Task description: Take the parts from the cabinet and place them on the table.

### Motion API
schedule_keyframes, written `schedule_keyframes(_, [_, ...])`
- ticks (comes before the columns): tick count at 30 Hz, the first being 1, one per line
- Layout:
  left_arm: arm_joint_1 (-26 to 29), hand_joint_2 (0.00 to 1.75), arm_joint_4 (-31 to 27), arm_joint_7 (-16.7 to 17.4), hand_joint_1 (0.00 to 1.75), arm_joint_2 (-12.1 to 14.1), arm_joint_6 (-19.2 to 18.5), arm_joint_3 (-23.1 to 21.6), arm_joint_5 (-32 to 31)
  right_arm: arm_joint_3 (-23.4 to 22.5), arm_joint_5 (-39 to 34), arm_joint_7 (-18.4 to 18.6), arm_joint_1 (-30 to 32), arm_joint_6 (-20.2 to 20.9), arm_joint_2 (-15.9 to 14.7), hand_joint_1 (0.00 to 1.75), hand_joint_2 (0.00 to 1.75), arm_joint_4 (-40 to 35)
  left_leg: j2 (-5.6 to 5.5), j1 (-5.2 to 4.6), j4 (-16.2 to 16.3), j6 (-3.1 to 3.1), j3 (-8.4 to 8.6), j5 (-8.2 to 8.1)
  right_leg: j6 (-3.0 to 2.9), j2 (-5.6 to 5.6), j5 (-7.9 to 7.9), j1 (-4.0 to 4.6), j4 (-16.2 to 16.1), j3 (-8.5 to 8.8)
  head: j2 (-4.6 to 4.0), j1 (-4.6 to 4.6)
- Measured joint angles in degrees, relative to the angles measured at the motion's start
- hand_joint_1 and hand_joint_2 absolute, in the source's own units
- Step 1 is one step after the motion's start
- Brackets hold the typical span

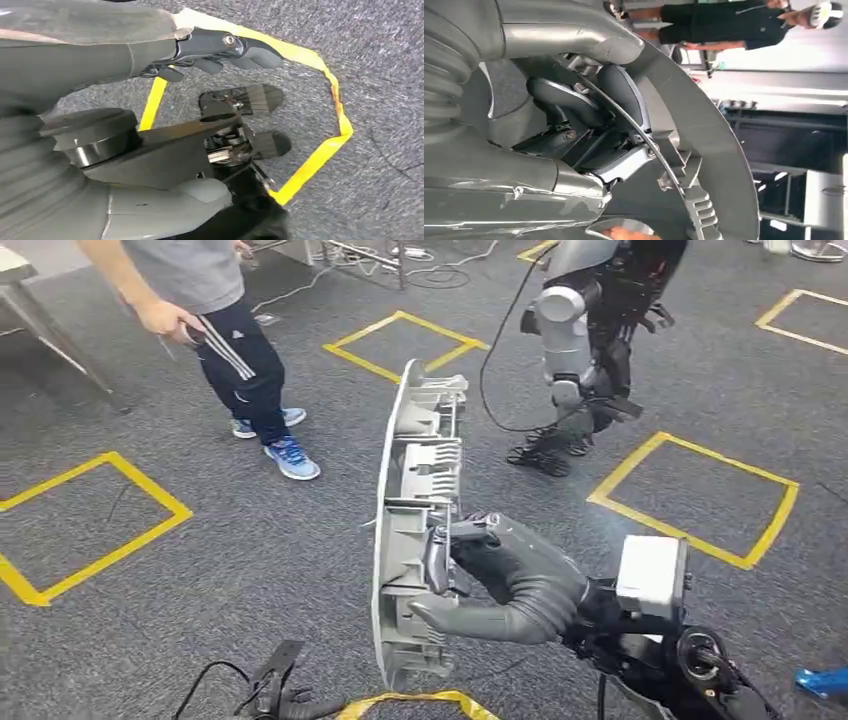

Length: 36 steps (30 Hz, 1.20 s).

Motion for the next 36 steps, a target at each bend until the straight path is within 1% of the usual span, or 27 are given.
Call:
schedule_keyframes(1, [-0.1, 1.75, 0.0, 0.0, 0.00, 0.0, 0.0, 0.0, 0.0, 0.0, 0.0, 0.0, 0.0, 0.1, 0.0, 1.75, 1.75, 0.0, -0.26, -0.34, 0.3, -0.31, -0.36, 0.05, -0.10, 0.10, -0.18, 0.19, -0.9, 0.50, 0.00, 0.04])
schedule_keyframes(4, [0.2, 1.75, 0.0, 0.0, 0.00, 0.0, 0.0, 0.0, 0.0, 0.1, 0.0, 0.1, 0.0, 0.2, 0.0, 1.75, 1.75, 0.1, -0.73, -0.01, -0.2, -1.23, -0.47, 0.38, -0.66, -0.19, -0.06, 0.47, -0.7, 0.18, 0.00, 0.00])
schedule_keyframes(5, [0.2, 1.75, 0.0, 0.0, 0.00, 0.1, 0.0, 0.0, 0.0, 0.1, 0.0, 0.1, 0.0, 0.3, 0.0, 1.75, 1.75, 0.2, -0.66, -0.23, 0.0, -1.52, -0.56, 0.10, -1.22, -0.60, 0.36, -0.06, -1.4, 0.47, 0.00, -0.07])
schedule_keyframes(6, [0.2, 1.75, 0.0, 0.0, 0.00, 0.1, 0.0, 0.0, 0.0, 0.1, 0.0, 0.1, 0.0, 0.4, 0.0, 1.75, 1.75, 0.2, 0.17, -0.03, 1.1, -1.61, -0.97, -0.84, -1.48, -0.88, 0.53, -0.06, -1.6, 0.58, 0.00, -0.15])
schedule_keyframes(7, [0.1, 1.75, 0.0, 0.0, 0.00, 0.1, 0.0, 0.0, -0.1, 0.1, 0.0, 0.0, 0.0, 0.5, 0.0, 1.75, 1.75, 0.2, 1.05, -0.10, 5.0, -1.76, -2.82, -3.46, -1.76, -1.13, 0.59, -0.05, -1.6, 0.47, 0.00, -0.74])
schedule_keyframes(9, [0.2, 1.75, 0.0, 0.0, 0.00, 0.2, 0.4, 0.0, -0.2, 0.1, 0.2, 0.1, 0.0, 0.7, 0.0, 1.75, 1.75, 0.3, 1.45, -0.02, 15.3, -2.13, -7.54, -8.09, -1.90, -1.86, 0.58, 0.07, -1.6, 0.37, 0.00, -1.31])
schedule_keyframes(10, [0.2, 1.75, 0.0, 0.0, 0.00, 0.2, 0.5, 0.0, -0.2, 0.1, 0.2, 0.1, 0.0, 0.9, 0.0, 1.75, 1.75, 0.5, 1.50, -0.02, 19.1, -2.27, -9.33, -9.19, -1.94, -2.15, 0.55, 0.10, -1.6, 0.31, 0.00, -1.42])
schedule_keyframes(11, [0.3, 1.75, 0.0, 0.0, 0.00, 0.2, 0.5, 0.0, -0.2, 0.1, 0.2, 0.1, 0.1, 1.0, 0.0, 1.75, 1.75, 0.7, 1.57, -0.01, 20.1, -2.32, -9.89, -8.87, -1.94, -2.43, 0.55, 0.10, -1.6, 0.30, 0.00, -1.57])
schedule_keyframes(12, [0.4, 1.75, 0.0, -0.1, 0.00, 0.3, 0.6, 0.0, -0.2, 0.1, 0.1, 0.1, 0.1, 1.1, 0.0, 1.75, 1.75, 0.9, 1.72, 0.00, 17.9, -2.31, -8.82, -7.21, -1.93, -2.65, 0.55, 0.09, -1.6, 0.31, 0.00, -1.71])
schedule_keyframes(14, [0.4, 1.75, 0.0, -0.3, 0.00, 0.7, 1.0, 0.0, 0.0, 0.1, -0.2, 0.2, 0.0, 1.2, 0.0, 1.75, 1.75, 1.2, 2.41, 0.02, 6.9, -2.13, -3.19, -1.96, -1.74, -3.00, 0.43, 0.08, -1.4, 0.37, 0.00, -2.12])
schedule_keyframes(15, [0.4, 1.75, 0.0, -0.4, 0.00, 0.8, 1.1, 0.0, 0.4, 0.1, -0.3, 0.2, -0.1, 1.2, 0.1, 1.75, 1.75, 1.3, 3.51, -0.02, 1.8, -1.92, -0.42, -0.17, -1.53, -3.11, 0.28, 0.11, -1.2, 0.38, 0.00, -2.32])
schedule_keyframes(16, [0.4, 1.75, 0.0, -0.6, 0.00, 0.9, 1.4, 0.0, 0.8, 0.1, -0.3, 0.2, -0.1, 1.2, 0.1, 1.75, 1.75, 1.4, 3.92, -0.50, 0.0, -1.62, 0.23, -0.71, -1.17, -3.19, 0.05, 0.68, -0.7, 0.08, 0.00, -2.51])
schedule_keyframes(17, [0.4, 1.75, 0.0, -0.9, 0.00, 0.9, 1.6, 0.1, 1.2, 0.2, -0.4, 0.4, -0.2, 1.1, 0.1, 1.75, 1.75, 1.5, 3.34, -0.40, 0.1, -1.21, -0.01, -0.44, -0.99, -3.26, 0.12, 0.57, -0.8, 0.05, 0.00, -2.21])
schedule_keyframes(18, [0.6, 1.75, 0.0, -1.0, 0.00, 1.0, 1.6, 0.1, 1.3, 0.2, -0.5, 0.5, -0.2, 1.1, 0.1, 1.75, 1.75, 1.7, 3.11, -0.45, 0.2, -1.11, -0.13, -0.48, -0.76, -3.46, 0.10, 0.58, -0.8, 0.08, 0.00, -1.83])
schedule_keyframes(20, [0.9, 1.75, 0.0, -1.0, 0.00, 1.2, 1.7, 0.1, 1.3, 0.3, -0.8, 0.6, -0.3, 1.0, 0.1, 1.75, 1.75, 2.1, 2.69, -0.62, 0.1, -0.52, -0.20, -0.36, -0.26, -3.90, 0.10, 0.44, -0.9, 0.21, 0.00, -1.75])
schedule_keyframes(21, [0.9, 1.75, 0.0, -1.0, 0.00, 1.2, 1.7, 0.1, 1.3, 0.3, -1.0, 0.6, -0.4, 0.9, 0.1, 1.75, 1.75, 2.2, 2.52, -0.12, -0.2, -0.13, -0.01, -0.12, 0.20, -3.47, -0.55, 0.26, -0.4, -0.01, 0.00, -1.81])
schedule_keyframes(22, [0.9, 1.75, 0.0, -1.1, 0.00, 1.3, 1.7, 0.2, 1.3, 0.4, -1.1, 0.6, -0.5, 0.8, 0.1, 1.75, 1.75, 2.5, 2.26, -0.10, -0.2, 0.02, -0.04, -0.10, 0.46, -2.74, -2.04, 0.22, 1.4, -0.66, 0.00, -1.31])
schedule_keyframes(23, [0.9, 1.75, 0.0, -1.2, 0.00, 1.4, 1.7, 0.2, 1.3, 0.5, -1.2, 0.6, -0.7, 0.7, 0.1, 1.75, 1.75, 2.6, 2.15, -0.05, -0.2, 0.20, -0.04, -0.08, 0.67, -2.28, -4.56, 0.16, 5.8, -2.56, 0.00, -0.70])
schedule_keyframes(25, [0.9, 1.75, 0.0, -1.2, 0.00, 1.4, 1.7, 0.2, 1.2, 0.5, -1.2, 0.6, -0.7, 0.6, 0.1, 1.75, 1.75, 3.1, 1.83, -0.09, -0.1, 0.26, -0.09, -0.06, 0.98, -2.01, -8.98, 0.05, 16.4, -7.45, 0.00, -0.31])
schedule_keyframes(26, [1.0, 1.75, 0.0, -1.2, 0.00, 1.4, 1.7, 0.2, 1.2, 0.6, -1.2, 0.6, -0.7, 0.6, 0.1, 1.75, 1.75, 3.4, 1.63, -0.13, -0.1, 0.27, -0.09, -0.07, 1.00, -2.00, -9.70, 0.03, 19.5, -8.98, 0.00, -0.15])
schedule_keyframes(27, [1.0, 1.75, 0.0, -1.2, 0.00, 1.5, 1.7, 0.2, 1.2, 0.6, -1.2, 0.6, -0.7, 0.6, 0.1, 1.75, 1.75, 3.6, 1.34, -0.14, -0.1, 0.26, -0.03, -0.07, 0.90, -1.96, -8.91, 0.02, 19.5, -9.09, 0.00, -0.11])
schedule_keyframes(28, [1.0, 1.75, 0.0, -1.2, 0.00, 1.6, 1.7, 0.2, 1.2, 0.7, -1.2, 0.6, -0.7, 0.5, 0.1, 1.75, 1.75, 3.8, 0.98, -0.14, -0.1, 0.26, 0.04, -0.08, 0.74, -1.89, -6.71, 0.02, 16.4, -7.70, 0.00, -0.04])
schedule_keyframes(30, [0.9, 1.75, 0.0, -1.2, 0.00, 1.6, 2.0, 0.2, 1.2, 0.8, -1.2, 0.6, -0.8, 0.2, 0.1, 1.75, 1.75, 4.2, 0.24, -0.13, -0.1, 0.18, 0.31, -0.12, 0.18, -1.43, -0.97, 0.03, 5.1, -2.19, 0.00, 0.09])
schedule_keyframes(31, [0.9, 1.75, 0.0, -1.2, 0.00, 1.6, 2.2, 0.2, 1.2, 0.8, -1.2, 0.5, -1.0, 0.2, 0.1, 1.75, 1.75, 4.5, 0.02, -0.07, -0.1, 0.09, 0.25, -0.14, -0.19, -0.28, 0.19, 0.02, 0.3, -0.17, 0.00, 0.22])
schedule_keyframes(32, [0.7, 1.75, 0.0, -1.2, 0.00, 1.6, 2.3, 0.2, 1.2, 0.9, -1.3, 0.4, -1.1, 0.3, 0.2, 1.75, 1.75, 4.7, -0.24, -0.40, 0.0, -0.19, -0.10, -0.11, -0.26, -0.06, -0.25, 0.21, -0.7, 0.48, 0.00, 0.17])
schedule_keyframes(35, [0.9, 1.75, 0.0, -1.2, 0.00, 1.8, 2.4, 0.3, 1.3, 0.9, -1.4, 0.1, -1.1, 0.6, 0.3, 1.75, 1.75, 5.6, -0.62, -0.07, -0.3, -1.07, -0.35, 0.27, -0.60, -0.33, -0.16, 0.50, -0.6, 0.15, 0.00, 0.13])
schedule_keyframes(36, [0.9, 1.75, 0.0, -1.2, 0.00, 2.1, 2.6, 0.3, 1.4, 0.9, -1.4, 0.0, -1.1, 0.8, 0.4, 1.75, 1.75, 5.8, -0.64, -0.36, -0.2, -1.44, -0.38, 0.07, -1.11, -0.71, 0.21, -0.12, -1.4, 0.40, 0.00, 0.00])
